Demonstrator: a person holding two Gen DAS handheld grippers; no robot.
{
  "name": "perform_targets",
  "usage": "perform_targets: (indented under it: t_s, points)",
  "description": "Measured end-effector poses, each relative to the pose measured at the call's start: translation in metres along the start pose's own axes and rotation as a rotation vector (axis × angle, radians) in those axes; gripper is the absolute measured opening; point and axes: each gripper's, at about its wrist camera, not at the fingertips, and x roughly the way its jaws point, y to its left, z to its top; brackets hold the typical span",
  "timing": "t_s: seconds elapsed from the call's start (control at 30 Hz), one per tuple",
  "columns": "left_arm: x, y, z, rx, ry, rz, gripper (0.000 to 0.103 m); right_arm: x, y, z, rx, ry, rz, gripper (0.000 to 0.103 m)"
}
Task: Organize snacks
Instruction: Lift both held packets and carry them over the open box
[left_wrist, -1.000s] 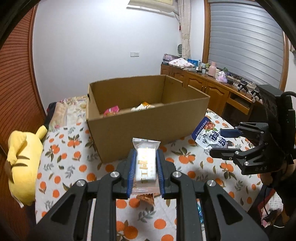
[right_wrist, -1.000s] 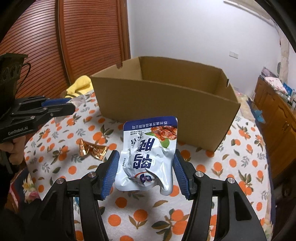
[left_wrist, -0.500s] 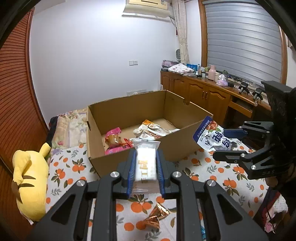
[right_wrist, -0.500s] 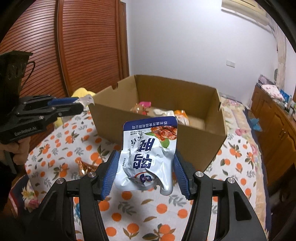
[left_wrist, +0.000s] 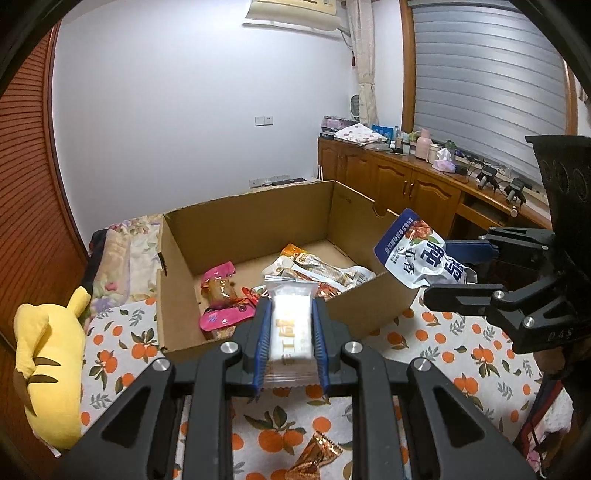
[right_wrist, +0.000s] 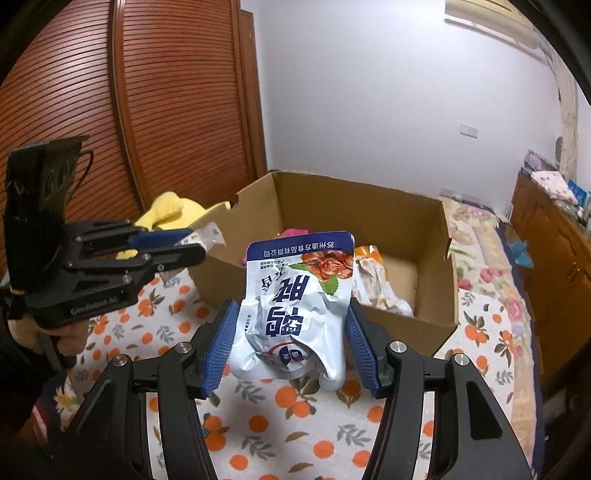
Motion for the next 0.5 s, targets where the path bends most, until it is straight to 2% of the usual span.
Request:
perform_targets:
  t_s: [0.33,0.5]
  points:
    - [0.025,0.016,0.014,-0.063,0.030,-0.009,0.019,0.025,-0.028,0.018,0.028,0.034,-0.045,0.059]
    - [0.037,0.023,0.017,-0.084,0.043,0.016,0.020,0.036,-0.046,0.022,0.063,0.052,-0.064,0.059]
